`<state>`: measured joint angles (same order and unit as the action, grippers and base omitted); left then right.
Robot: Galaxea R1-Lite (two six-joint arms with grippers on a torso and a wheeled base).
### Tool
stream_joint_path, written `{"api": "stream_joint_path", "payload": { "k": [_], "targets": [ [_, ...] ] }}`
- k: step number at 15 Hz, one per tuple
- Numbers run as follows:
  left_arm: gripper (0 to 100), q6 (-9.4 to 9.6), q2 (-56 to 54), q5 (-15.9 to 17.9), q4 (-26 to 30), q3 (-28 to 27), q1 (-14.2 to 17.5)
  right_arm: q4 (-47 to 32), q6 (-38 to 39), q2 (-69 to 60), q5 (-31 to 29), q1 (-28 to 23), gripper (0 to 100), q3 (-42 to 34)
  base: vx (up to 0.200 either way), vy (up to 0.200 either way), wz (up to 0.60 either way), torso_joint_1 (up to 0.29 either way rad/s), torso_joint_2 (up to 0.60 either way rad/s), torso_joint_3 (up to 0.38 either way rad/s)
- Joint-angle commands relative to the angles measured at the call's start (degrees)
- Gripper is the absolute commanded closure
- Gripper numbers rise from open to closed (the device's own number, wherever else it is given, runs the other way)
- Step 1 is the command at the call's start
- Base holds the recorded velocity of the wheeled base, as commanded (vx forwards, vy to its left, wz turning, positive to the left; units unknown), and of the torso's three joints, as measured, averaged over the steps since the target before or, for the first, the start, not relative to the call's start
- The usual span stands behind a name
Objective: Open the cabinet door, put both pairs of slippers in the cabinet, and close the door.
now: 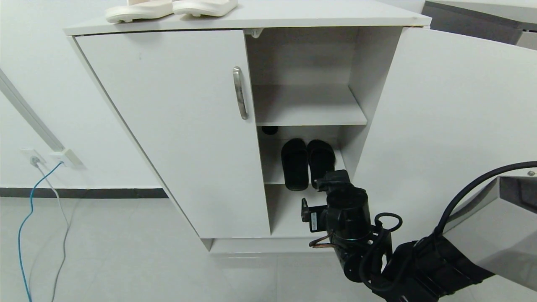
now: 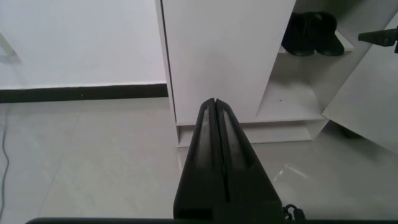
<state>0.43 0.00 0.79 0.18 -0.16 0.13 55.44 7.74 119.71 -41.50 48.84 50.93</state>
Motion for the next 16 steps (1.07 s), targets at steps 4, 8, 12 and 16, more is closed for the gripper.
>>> {"api": "stream_joint_path", "payload": {
  "k": [4,8,12,16],
  "targets": [
    [100,0.01,0.1,0.0,0.1,0.0,0.0,0.0,0.0,-0.1,-0.2,-0.1,0,0.0,0.000,0.000,0.00,0.000,0.00,0.000],
    [100,0.01,0.1,0.1,0.1,0.0,0.0,0.0,0.0,0.0,-0.2,-0.1,0,0.0,0.000,0.000,0.00,0.000,0.00,0.000],
    [100,0.01,0.1,0.1,0.1,0.0,0.0,0.0,-0.1,0.1,-0.2,0.0,0,-0.1,0.000,0.000,0.00,0.000,0.00,0.000],
    [100,0.01,0.1,0.1,0.1,0.0,0.0,0.0,-0.1,0.1,-0.2,0.2,0,-0.3,0.000,0.000,0.00,0.001,0.00,0.024]
  ]
}}
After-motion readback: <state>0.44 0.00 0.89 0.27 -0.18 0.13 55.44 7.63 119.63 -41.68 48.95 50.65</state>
